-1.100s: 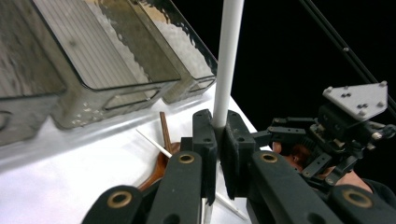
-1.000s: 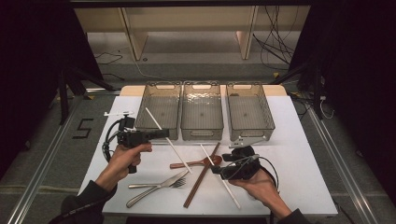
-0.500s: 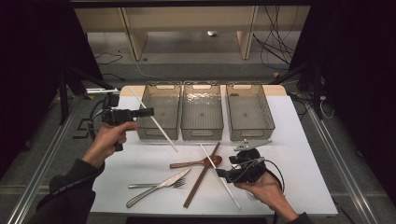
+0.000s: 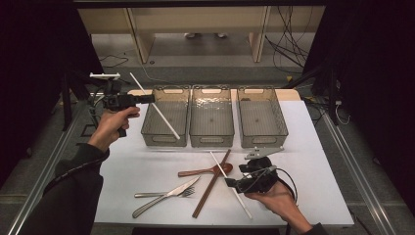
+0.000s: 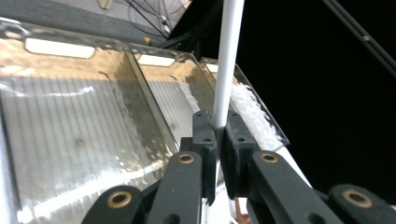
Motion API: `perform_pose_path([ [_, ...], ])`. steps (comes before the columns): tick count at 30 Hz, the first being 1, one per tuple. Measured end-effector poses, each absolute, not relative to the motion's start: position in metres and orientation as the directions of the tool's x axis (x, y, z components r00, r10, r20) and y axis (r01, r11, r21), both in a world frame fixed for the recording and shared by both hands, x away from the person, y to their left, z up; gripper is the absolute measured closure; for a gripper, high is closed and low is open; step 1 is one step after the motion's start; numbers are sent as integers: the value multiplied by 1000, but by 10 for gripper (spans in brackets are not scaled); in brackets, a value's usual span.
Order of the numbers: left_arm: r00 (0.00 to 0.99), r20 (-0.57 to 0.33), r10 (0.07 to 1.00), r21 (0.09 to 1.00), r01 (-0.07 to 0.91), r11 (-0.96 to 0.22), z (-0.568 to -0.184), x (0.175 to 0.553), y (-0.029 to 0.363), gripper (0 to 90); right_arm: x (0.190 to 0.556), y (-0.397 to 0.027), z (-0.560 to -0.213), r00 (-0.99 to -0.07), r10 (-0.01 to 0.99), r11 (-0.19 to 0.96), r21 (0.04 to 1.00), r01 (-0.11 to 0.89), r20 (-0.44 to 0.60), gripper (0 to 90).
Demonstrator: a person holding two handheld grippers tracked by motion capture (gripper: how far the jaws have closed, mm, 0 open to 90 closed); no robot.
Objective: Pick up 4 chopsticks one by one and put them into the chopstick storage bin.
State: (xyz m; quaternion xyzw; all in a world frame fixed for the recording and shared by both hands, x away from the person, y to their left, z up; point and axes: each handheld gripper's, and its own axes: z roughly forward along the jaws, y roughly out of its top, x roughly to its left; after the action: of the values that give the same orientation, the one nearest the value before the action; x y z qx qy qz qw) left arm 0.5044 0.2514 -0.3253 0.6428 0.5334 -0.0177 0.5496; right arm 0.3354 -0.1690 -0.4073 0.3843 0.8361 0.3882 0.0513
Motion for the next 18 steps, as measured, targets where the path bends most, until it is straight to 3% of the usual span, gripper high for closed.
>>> perform_pose_path([
  [9, 406, -563, 720, 696, 703, 148, -317, 525, 246, 845, 335, -168, -408, -705, 676, 403, 694, 597, 214, 277],
  [18, 340, -541, 769, 662, 737, 140, -337, 542, 242, 845, 334, -166, -407, -714, 667, 407, 698, 589, 214, 272],
])
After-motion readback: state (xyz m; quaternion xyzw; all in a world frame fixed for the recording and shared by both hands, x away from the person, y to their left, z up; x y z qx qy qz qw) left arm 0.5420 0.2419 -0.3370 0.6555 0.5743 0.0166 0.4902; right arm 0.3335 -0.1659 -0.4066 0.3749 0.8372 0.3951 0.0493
